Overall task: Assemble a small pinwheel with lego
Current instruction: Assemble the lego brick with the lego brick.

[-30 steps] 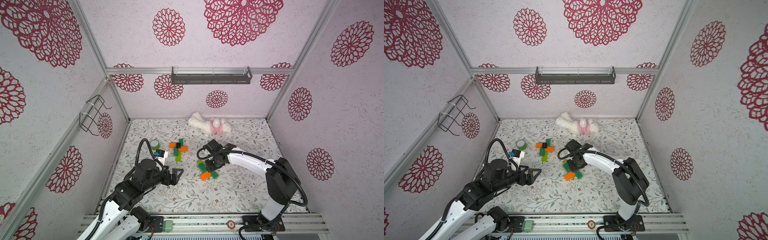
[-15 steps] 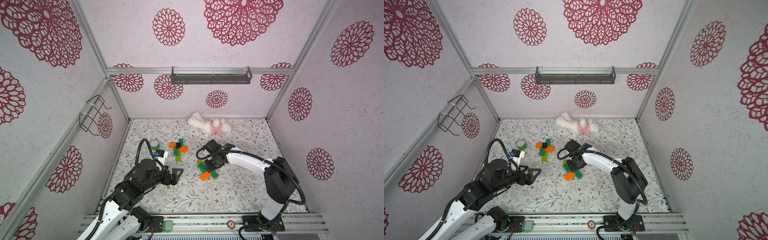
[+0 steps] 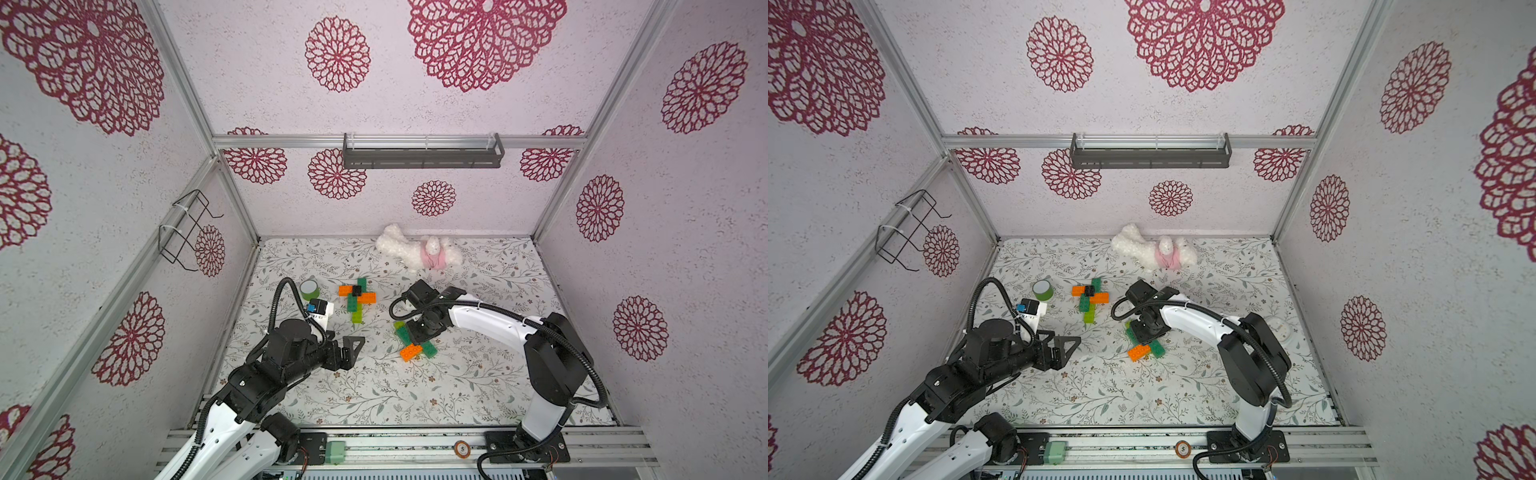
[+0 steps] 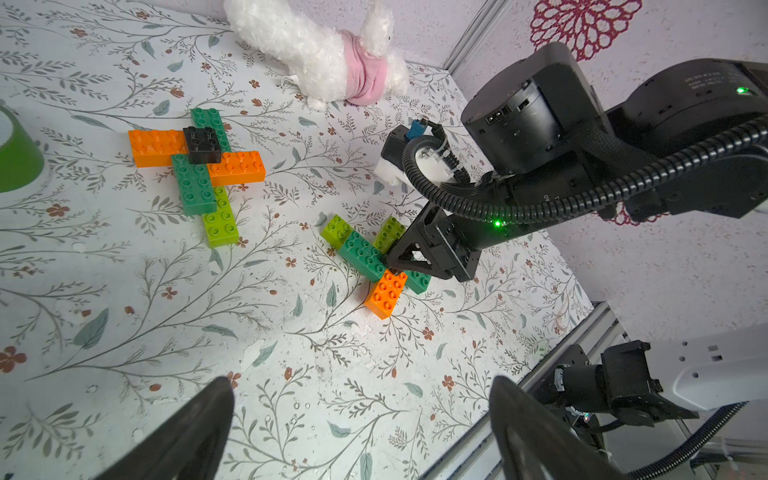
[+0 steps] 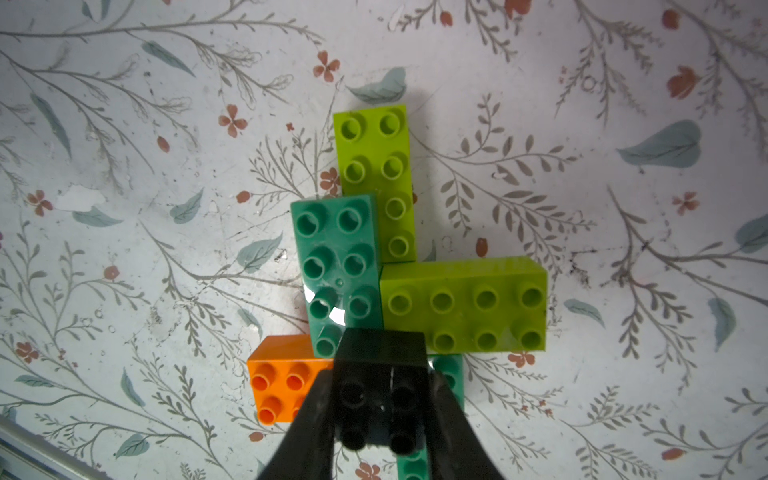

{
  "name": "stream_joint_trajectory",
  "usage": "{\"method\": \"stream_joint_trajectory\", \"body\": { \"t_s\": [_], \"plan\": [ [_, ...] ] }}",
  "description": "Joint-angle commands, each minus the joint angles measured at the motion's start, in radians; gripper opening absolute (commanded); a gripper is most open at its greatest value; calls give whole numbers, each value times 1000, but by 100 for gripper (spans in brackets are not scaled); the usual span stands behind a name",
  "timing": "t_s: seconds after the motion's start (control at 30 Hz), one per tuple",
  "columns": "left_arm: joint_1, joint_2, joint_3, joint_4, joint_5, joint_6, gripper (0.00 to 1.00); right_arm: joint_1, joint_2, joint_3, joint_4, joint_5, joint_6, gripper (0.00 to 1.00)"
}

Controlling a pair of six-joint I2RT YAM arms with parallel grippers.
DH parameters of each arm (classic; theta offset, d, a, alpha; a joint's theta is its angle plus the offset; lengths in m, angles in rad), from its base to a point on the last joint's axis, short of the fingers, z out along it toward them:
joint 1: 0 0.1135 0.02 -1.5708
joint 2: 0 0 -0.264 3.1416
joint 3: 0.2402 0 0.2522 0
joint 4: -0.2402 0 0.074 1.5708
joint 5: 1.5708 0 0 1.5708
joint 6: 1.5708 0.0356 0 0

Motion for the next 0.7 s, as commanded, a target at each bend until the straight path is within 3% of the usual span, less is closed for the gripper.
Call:
{"method": "stream_joint_trajectory", "body": {
  "t_s": [0.0, 0.67],
  "plan": [
    [5, -11, -7, 8, -12, 12, 97, 8, 26, 3, -75, 25, 5, 29],
    [7, -13, -6, -1, -29, 15, 97, 10, -11, -38, -70, 45, 6, 28]
  ]
}}
